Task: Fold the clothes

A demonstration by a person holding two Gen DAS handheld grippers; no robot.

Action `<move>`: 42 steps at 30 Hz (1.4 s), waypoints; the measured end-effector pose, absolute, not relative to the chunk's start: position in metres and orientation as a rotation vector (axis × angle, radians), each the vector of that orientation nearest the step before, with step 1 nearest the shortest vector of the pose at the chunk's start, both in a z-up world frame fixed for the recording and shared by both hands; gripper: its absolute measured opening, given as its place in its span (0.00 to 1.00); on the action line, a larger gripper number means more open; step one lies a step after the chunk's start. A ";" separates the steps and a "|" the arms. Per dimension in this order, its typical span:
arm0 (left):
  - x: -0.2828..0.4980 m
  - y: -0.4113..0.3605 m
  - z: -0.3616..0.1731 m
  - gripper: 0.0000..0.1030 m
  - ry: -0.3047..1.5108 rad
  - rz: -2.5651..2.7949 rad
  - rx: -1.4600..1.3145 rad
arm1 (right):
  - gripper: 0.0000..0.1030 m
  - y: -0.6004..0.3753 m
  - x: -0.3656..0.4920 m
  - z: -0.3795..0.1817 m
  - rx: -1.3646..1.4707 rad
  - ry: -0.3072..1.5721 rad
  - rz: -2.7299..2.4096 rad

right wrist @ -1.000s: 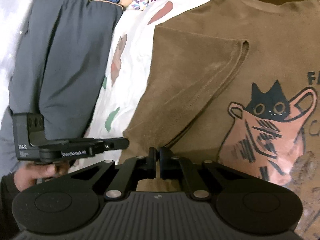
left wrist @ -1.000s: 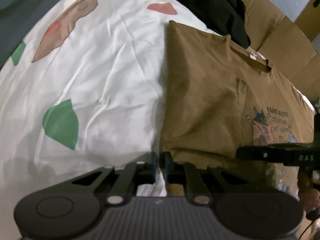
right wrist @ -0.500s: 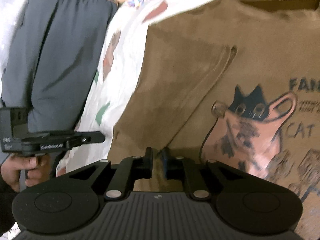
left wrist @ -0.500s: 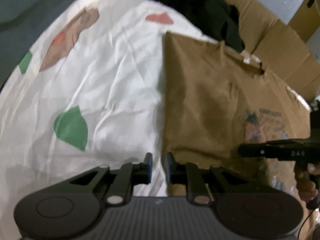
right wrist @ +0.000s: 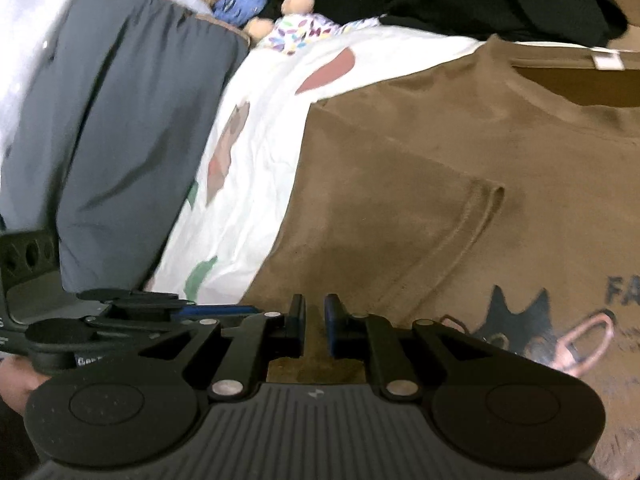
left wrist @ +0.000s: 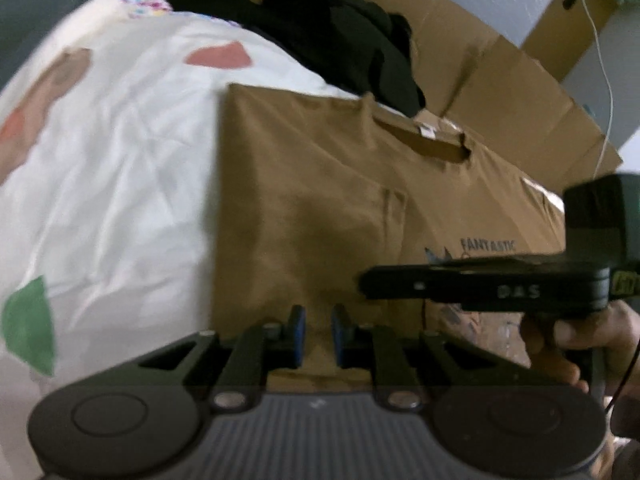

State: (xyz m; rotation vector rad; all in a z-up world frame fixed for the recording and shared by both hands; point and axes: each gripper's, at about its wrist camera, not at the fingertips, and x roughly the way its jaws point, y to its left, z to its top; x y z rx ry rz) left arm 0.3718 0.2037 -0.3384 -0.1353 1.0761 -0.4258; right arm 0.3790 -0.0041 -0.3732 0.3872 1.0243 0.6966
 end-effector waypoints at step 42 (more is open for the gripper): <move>0.363 0.193 -0.339 0.58 1.114 -0.339 -0.019 | 0.45 -0.035 0.386 -0.356 0.083 0.982 0.569</move>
